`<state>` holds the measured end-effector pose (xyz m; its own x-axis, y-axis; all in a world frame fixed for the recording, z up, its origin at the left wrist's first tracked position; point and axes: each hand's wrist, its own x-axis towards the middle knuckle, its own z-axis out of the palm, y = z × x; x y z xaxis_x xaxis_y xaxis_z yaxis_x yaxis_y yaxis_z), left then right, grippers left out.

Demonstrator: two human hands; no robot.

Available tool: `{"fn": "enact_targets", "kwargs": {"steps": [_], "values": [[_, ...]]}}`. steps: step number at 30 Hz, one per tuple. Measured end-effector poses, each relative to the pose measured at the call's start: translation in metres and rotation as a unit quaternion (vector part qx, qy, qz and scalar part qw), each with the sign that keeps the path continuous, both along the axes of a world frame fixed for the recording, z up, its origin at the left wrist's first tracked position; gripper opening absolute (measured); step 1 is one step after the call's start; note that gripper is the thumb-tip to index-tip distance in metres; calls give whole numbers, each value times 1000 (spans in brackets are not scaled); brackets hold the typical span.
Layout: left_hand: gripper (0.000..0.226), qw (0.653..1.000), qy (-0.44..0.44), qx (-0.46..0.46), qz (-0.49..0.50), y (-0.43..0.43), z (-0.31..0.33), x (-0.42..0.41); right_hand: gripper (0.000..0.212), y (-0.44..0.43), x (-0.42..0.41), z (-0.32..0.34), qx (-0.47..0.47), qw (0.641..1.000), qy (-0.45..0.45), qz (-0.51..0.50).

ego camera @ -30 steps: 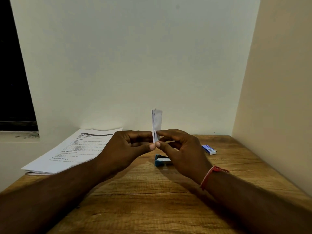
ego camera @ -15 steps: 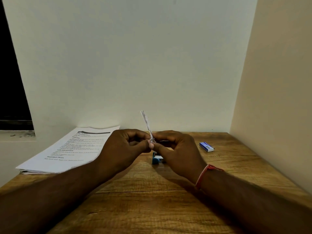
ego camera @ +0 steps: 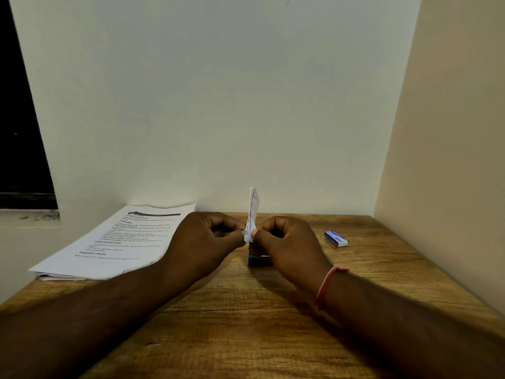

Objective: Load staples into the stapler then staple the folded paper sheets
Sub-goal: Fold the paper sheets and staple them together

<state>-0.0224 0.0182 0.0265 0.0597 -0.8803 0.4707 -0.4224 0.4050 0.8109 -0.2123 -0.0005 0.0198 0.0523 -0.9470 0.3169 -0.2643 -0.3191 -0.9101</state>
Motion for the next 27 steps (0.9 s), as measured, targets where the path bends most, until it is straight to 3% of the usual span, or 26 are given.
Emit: {"fn": "enact_targets", "kwargs": {"steps": [6,13,27], "values": [[10,995,74,65,-26,-4,-2,4,9,0,1,-1,-17,999,28,-6],[3,987,117,61,-94,-1,0,4,13,5,1,-4,-178,969,162,-50],[13,960,218,124,-124,-13,-4,2,12,1,1,-6,-202,967,145,-44]]}}
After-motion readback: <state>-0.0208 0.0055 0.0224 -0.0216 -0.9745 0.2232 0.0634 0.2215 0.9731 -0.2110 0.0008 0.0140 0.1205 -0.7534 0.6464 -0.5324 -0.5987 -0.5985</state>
